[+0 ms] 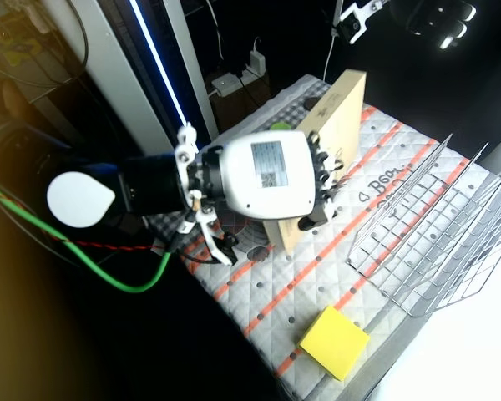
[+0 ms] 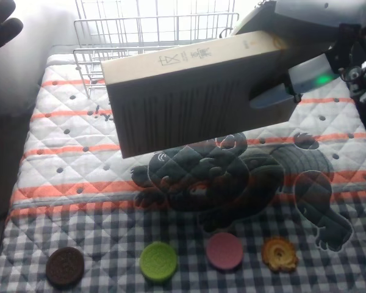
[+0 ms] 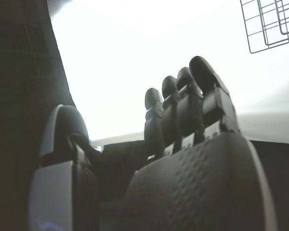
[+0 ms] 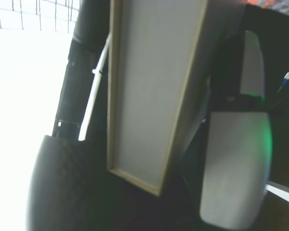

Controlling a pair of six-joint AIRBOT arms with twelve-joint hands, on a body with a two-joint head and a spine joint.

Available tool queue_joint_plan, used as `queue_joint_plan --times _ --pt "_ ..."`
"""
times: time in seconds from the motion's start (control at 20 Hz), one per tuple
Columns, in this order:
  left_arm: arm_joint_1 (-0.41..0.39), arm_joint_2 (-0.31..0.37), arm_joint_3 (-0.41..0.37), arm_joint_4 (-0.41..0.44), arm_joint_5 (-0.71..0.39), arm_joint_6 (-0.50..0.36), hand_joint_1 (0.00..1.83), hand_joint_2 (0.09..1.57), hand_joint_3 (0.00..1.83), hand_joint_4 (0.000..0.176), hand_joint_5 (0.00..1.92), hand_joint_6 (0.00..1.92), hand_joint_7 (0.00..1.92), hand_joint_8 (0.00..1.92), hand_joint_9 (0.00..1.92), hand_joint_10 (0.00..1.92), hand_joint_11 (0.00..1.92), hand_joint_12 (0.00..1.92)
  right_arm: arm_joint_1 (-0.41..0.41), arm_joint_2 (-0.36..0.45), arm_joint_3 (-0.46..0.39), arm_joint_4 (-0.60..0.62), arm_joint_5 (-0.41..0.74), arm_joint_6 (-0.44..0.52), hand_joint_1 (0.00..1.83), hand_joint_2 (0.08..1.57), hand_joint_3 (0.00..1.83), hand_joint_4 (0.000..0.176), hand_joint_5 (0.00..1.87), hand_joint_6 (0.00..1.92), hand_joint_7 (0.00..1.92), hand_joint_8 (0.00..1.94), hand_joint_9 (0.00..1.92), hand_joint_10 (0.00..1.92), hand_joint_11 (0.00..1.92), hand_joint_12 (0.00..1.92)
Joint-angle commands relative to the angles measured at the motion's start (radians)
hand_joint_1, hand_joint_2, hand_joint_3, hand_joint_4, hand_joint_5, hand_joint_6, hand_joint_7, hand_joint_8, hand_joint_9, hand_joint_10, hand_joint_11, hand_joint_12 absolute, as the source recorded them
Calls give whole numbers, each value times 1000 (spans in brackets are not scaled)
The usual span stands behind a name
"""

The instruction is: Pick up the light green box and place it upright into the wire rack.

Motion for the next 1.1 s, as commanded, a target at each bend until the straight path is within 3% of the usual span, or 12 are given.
queue_joint_plan --times 0.0,0.05,0.1,0.25,0.3,0.35,0.4,0.45,0.55,0.7,0.9,1.05 --pt "-9 0 3 -17 -117 -9 803 976 0 20 431 2 335 3 297 5 0 832 25 8 -1 52 97 7 1279 1031 2 0 1108 666 1264 622 1353 406 1020 1271" --pt "-8 0 3 -18 -117 -9 822 976 0 17 430 1 331 0 298 5 0 836 32 8 -1 51 108 7 1373 1047 0 0 1053 705 1185 620 1132 914 934 1178" --pt "-8 0 3 -19 -117 -9 823 975 0 13 430 1 329 0 299 5 0 836 38 8 -1 51 115 7 1389 1057 4 0 999 814 1125 706 1088 985 923 1081" --pt "-8 0 4 -20 -117 -9 834 971 0 37 424 0 318 0 290 0 0 811 71 25 -13 51 128 6 1389 1083 0 0 857 1037 1059 766 1133 918 1093 863" --pt "-8 0 3 -20 -118 -9 834 972 1 38 424 0 323 3 292 1 0 809 82 31 -18 51 132 6 1398 1055 0 0 879 1002 1140 632 1242 782 1166 835" --pt "-8 0 3 -20 -117 -9 837 976 1 31 421 0 319 1 287 1 0 784 92 36 -22 51 137 6 1308 1068 0 0 912 1001 1263 546 1366 405 1278 765" --pt "-8 0 2 -21 -117 -9 823 977 1 30 422 1 321 1 289 1 0 783 101 38 -24 51 141 5 1293 1062 0 0 925 981 1311 489 1459 198 1338 697" --pt "-7 0 2 -21 -117 -9 812 981 3 33 410 0 311 0 284 0 0 785 112 40 -26 51 143 2 1290 1061 2 0 924 961 1312 510 1514 102 1363 677" --pt "-7 0 2 -21 -117 -9 815 976 0 22 417 3 319 4 290 3 0 794 138 43 -26 51 145 0 1279 1072 0 0 909 1011 1282 544 1491 31 1325 653" --pt "-7 0 1 -21 -117 -9 809 979 1 36 413 0 314 0 285 0 0 778 191 49 -21 54 143 -1 1265 1076 1 0 910 1071 1270 511 1456 10 1327 658" --pt "-8 0 1 -21 -113 -9 805 981 0 34 406 1 311 0 279 0 0 764 203 26 10 87 131 -7 1257 1088 2 0 886 1112 1230 583 1473 2 1280 771" --pt "-9 0 1 -20 -111 -9 792 982 1 36 408 1 310 0 281 1 0 759 206 9 35 100 108 -8 1246 1097 1 0 894 1145 1182 631 1436 1 1292 715"
